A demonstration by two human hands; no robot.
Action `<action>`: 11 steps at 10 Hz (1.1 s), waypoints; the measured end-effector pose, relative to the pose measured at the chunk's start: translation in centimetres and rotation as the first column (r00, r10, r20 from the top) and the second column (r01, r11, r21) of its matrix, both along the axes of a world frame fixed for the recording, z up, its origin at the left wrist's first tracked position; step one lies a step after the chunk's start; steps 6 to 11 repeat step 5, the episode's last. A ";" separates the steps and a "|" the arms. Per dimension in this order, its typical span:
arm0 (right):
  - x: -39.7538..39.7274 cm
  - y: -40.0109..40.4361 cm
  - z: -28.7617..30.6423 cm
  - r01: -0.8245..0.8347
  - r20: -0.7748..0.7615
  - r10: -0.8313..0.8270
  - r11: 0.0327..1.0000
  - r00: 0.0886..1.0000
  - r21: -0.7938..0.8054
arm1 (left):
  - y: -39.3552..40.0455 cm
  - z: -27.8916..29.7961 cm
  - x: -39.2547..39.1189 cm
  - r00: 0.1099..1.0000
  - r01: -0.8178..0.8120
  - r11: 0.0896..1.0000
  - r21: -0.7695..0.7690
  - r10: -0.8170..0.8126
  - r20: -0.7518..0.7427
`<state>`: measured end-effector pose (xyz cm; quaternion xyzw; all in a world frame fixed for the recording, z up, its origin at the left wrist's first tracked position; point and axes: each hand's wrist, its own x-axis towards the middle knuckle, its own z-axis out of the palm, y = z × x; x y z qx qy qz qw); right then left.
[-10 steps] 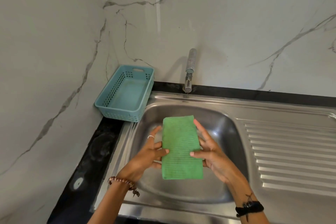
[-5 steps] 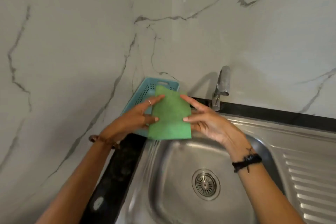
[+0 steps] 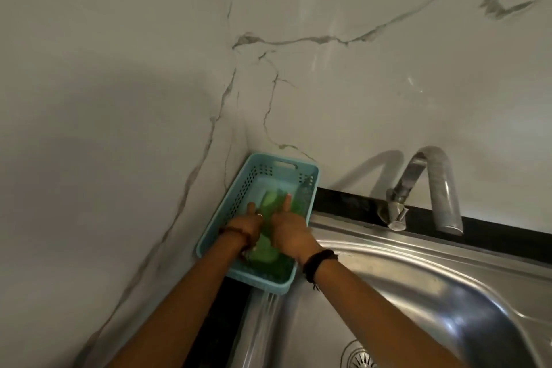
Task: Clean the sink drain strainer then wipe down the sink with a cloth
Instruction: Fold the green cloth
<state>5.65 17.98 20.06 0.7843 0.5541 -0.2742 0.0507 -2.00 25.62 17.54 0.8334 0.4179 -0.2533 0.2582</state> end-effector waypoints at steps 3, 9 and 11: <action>-1.7 0.9 -1.3 -0.131 0.338 0.236 0.943 0.911 -0.305 | -1.9 0.4 -0.5 0.998 0.055 0.966 0.252 -0.049 -0.030; -1.6 -7.1 3.8 0.184 -0.047 -0.187 0.833 0.981 0.521 | -7.8 5.4 -1.5 0.820 -0.255 0.812 0.524 -0.106 0.563; -1.6 -7.1 3.8 0.184 -0.047 -0.187 0.833 0.981 0.521 | -7.8 5.4 -1.5 0.820 -0.255 0.812 0.524 -0.106 0.563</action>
